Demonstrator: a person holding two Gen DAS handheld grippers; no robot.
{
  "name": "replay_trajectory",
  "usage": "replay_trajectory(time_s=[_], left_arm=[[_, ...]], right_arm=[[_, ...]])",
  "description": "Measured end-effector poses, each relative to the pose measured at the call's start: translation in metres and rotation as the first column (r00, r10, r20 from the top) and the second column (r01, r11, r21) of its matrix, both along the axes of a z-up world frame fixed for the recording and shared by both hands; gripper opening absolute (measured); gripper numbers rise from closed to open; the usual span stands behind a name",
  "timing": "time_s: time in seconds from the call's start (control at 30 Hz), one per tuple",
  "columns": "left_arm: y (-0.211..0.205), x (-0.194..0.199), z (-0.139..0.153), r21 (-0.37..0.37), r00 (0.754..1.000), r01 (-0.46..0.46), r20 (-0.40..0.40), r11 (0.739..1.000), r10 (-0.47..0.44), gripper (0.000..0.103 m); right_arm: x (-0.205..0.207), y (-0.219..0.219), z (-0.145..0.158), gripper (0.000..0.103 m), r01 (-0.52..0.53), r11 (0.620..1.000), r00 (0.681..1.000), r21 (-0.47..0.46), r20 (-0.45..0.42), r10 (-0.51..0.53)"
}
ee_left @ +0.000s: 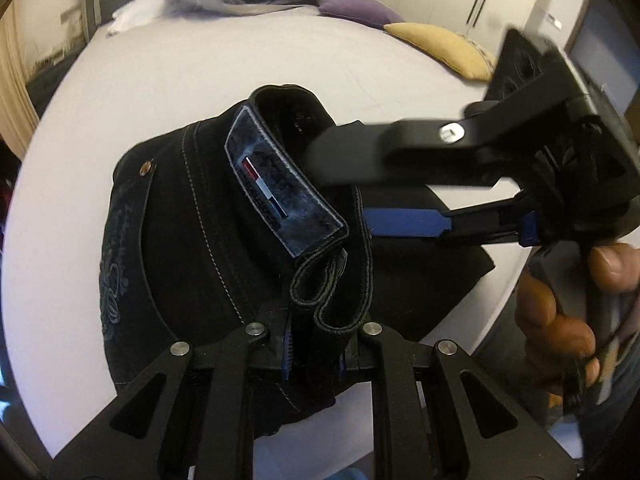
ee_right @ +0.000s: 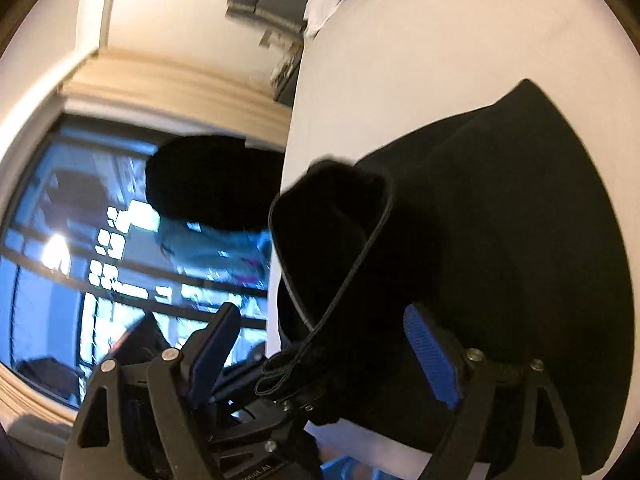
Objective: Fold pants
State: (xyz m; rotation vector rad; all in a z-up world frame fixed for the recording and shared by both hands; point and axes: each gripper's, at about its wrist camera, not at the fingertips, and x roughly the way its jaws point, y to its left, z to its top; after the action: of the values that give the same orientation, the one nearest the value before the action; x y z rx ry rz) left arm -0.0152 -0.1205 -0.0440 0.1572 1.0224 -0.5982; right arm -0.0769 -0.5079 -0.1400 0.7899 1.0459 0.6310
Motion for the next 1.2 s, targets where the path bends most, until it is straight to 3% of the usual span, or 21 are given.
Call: replay_trajectory(time_s=[0.13,0.3,0.37,0.73,0.87,0.93,1.03,1.2], left_arm=[[-0.018,-0.013,0.000,0.051,0.998,0.021,0.054,0.998,-0.024,0.014],[-0.037,-0.035,0.001,0.118,0.988,0.062,0.131,0.991,-0.078,0.014],[-0.043,-0.038,0.001,0.116,0.985,0.072,0.145,0.991,-0.089,0.014],[-0.093,-0.049,0.005,0.109,0.973,0.144,0.165,0.984,-0.161,0.014],[-0.131,-0.035,-0.006,0.117,0.976,0.152,0.139,0.981,-0.168,0.014],[-0.134,-0.056,-0.013,0.123,0.976,0.160,0.127,0.979,-0.175,0.015],[-0.156,-0.057,-0.028,0.129,0.978,0.164,0.112,0.978,-0.179,0.016],[-0.180,-0.054,-0.046,0.119,0.979,0.153,0.116,0.981,-0.166,0.023]], right_arm=[[-0.003,0.017,0.008,0.084,-0.047,0.987,0.999,-0.153,-0.005,0.047],[0.001,0.020,0.015,0.026,-0.068,0.963,0.998,-0.260,0.000,0.070],[0.001,0.007,0.017,0.019,-0.044,0.966,0.998,-0.256,0.030,0.053],[0.006,-0.046,0.014,0.018,-0.007,0.977,0.997,-0.214,0.074,0.023],[0.013,-0.069,0.000,0.018,-0.006,0.977,0.999,-0.211,0.034,0.013],[0.019,-0.078,-0.012,0.018,-0.009,0.978,1.000,-0.210,0.000,0.009],[0.024,-0.095,-0.035,0.018,-0.011,0.978,0.999,-0.206,-0.045,0.001],[0.029,-0.091,-0.045,0.018,0.004,0.982,0.999,-0.191,-0.051,-0.014]])
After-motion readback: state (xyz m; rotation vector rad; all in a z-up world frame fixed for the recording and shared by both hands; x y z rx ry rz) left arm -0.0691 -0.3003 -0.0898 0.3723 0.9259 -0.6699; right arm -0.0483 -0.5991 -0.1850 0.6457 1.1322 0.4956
